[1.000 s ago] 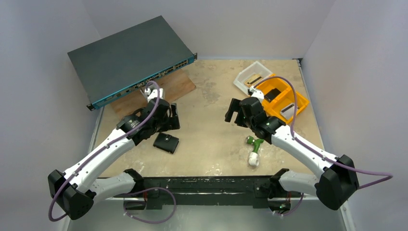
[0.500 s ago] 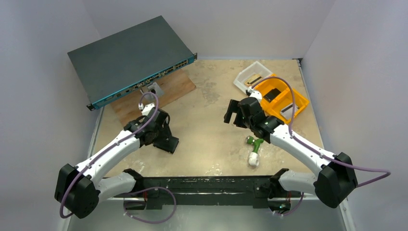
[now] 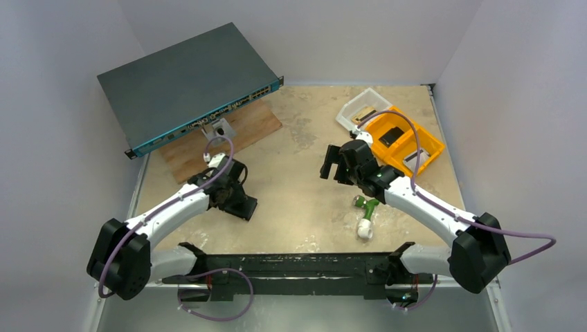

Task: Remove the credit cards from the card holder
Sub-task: Move the card holder to the center of the board.

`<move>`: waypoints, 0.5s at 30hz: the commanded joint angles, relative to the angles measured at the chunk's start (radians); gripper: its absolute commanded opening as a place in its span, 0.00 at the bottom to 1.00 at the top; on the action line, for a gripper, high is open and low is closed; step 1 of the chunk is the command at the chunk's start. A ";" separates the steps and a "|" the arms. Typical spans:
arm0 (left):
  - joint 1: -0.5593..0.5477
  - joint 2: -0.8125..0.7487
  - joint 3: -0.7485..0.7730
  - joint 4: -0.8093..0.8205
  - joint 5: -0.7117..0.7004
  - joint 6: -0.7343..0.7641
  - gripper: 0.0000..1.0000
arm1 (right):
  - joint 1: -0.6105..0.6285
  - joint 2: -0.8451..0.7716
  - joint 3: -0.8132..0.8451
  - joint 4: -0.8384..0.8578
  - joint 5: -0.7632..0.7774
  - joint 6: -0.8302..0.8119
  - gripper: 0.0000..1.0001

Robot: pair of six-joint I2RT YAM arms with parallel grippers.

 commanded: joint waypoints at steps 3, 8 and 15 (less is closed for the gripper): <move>0.011 0.031 -0.028 0.130 0.016 0.008 0.41 | 0.000 -0.009 -0.005 0.031 -0.022 -0.002 0.99; 0.019 0.058 -0.045 0.179 0.022 0.033 0.32 | 0.000 -0.007 -0.004 0.031 -0.035 -0.004 0.99; 0.019 0.109 -0.060 0.207 0.043 0.024 0.18 | -0.001 -0.010 -0.008 0.025 -0.042 -0.008 0.99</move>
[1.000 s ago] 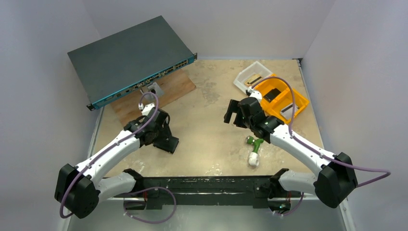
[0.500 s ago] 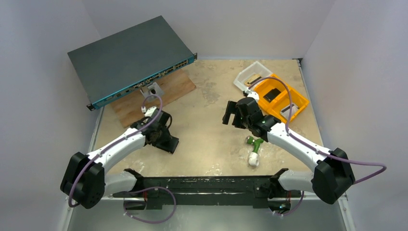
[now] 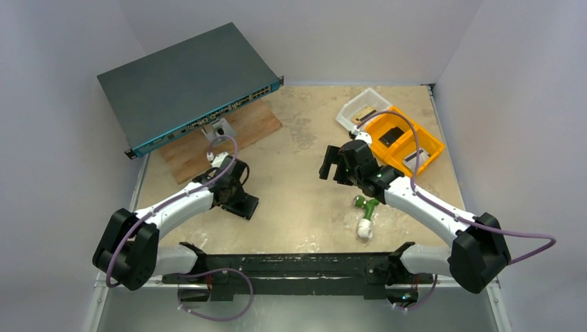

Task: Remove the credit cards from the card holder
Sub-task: Move the card holder to the center of the board.

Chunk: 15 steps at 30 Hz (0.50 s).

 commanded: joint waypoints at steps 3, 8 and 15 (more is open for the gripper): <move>0.005 0.030 -0.020 0.066 0.048 0.026 0.05 | -0.001 -0.009 -0.010 0.019 -0.021 -0.005 0.99; -0.045 0.033 0.011 0.108 0.124 0.065 0.00 | 0.001 -0.013 -0.014 0.013 -0.032 -0.004 0.99; -0.173 0.152 0.148 0.157 0.243 0.065 0.00 | 0.000 -0.013 -0.020 0.002 -0.021 -0.007 0.99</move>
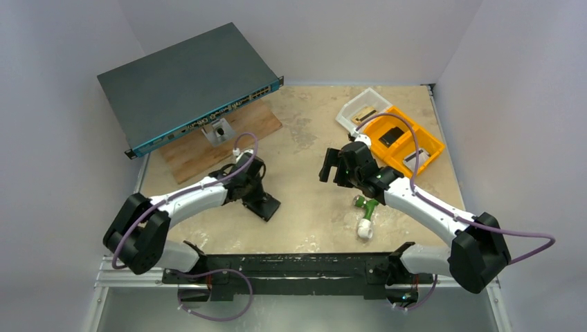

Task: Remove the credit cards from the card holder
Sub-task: Move the card holder to the center of the board, then open the card holder at the center of the board.

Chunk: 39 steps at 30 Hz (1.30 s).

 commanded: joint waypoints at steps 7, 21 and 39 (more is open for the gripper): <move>-0.151 0.216 0.216 0.129 0.287 0.071 0.00 | -0.001 -0.029 -0.038 0.024 -0.025 -0.009 0.99; -0.156 0.191 0.297 0.023 0.324 0.161 0.35 | 0.070 -0.019 -0.065 0.030 -0.019 -0.045 0.95; 0.000 0.011 0.047 -0.013 0.252 -0.010 0.00 | 0.307 0.260 0.130 0.028 0.069 -0.086 0.53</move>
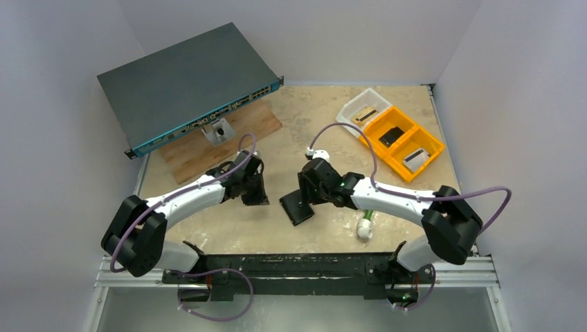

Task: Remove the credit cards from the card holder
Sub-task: Open the card holder at the center of the board.

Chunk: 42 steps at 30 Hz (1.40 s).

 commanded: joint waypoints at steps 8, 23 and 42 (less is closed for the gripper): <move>0.002 0.098 -0.020 0.146 0.117 -0.090 0.00 | 0.099 0.157 0.152 -0.035 0.094 -0.029 0.50; 0.003 0.142 -0.012 0.174 0.147 -0.082 0.00 | 0.123 0.244 0.178 -0.090 0.126 0.010 0.32; 0.002 0.059 0.064 0.120 0.200 -0.030 0.04 | 0.121 0.296 0.207 -0.064 -0.008 0.163 0.00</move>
